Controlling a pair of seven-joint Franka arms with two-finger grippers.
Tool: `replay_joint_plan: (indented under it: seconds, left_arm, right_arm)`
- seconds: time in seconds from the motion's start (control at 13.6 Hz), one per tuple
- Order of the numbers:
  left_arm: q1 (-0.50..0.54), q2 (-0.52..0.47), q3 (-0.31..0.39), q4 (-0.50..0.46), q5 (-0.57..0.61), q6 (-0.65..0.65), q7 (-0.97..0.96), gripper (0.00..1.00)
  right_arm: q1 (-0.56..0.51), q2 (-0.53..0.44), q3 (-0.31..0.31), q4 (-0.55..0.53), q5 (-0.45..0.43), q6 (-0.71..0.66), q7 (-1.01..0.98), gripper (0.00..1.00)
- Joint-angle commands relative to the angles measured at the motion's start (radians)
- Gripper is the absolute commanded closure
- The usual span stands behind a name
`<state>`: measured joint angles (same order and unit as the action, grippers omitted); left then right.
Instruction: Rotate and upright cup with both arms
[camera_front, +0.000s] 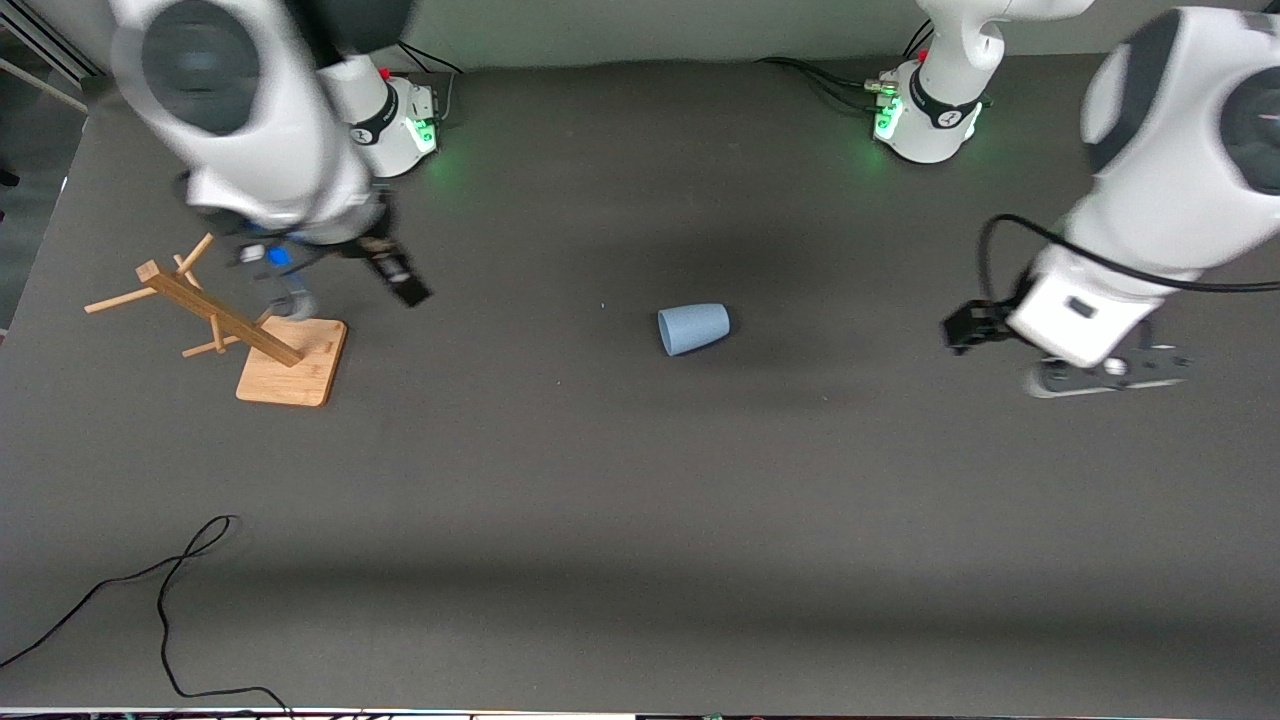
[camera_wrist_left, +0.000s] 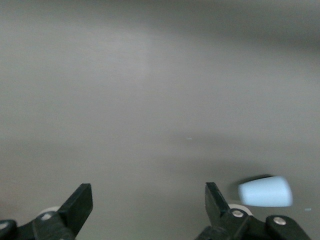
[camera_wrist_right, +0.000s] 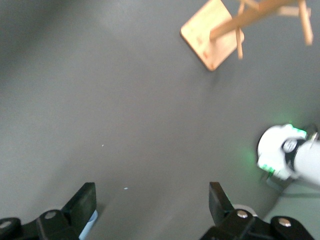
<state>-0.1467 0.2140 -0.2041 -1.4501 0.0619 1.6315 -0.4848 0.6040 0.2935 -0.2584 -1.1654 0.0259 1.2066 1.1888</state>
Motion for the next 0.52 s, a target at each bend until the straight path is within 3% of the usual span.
replay_joint_plan:
  seconds: [0.0, 0.22, 0.44]
  left_arm:
    - [-0.109, 0.169, -0.028, 0.210, 0.047, -0.013, -0.183, 0.00]
    - [-0.267, 0.347, -0.023, 0.408, 0.156, -0.027, -0.369, 0.00]
    - [-0.405, 0.439, -0.018, 0.459, 0.229, -0.016, -0.530, 0.00]
  right_arm:
    - [-0.067, -0.088, -0.038, -0.089, 0.002, 0.014, -0.258, 0.00]
    - [-0.176, -0.180, -0.035, -0.213, -0.003, 0.117, -0.464, 0.00]
    - [-0.280, -0.258, -0.030, -0.350, -0.003, 0.238, -0.712, 0.00]
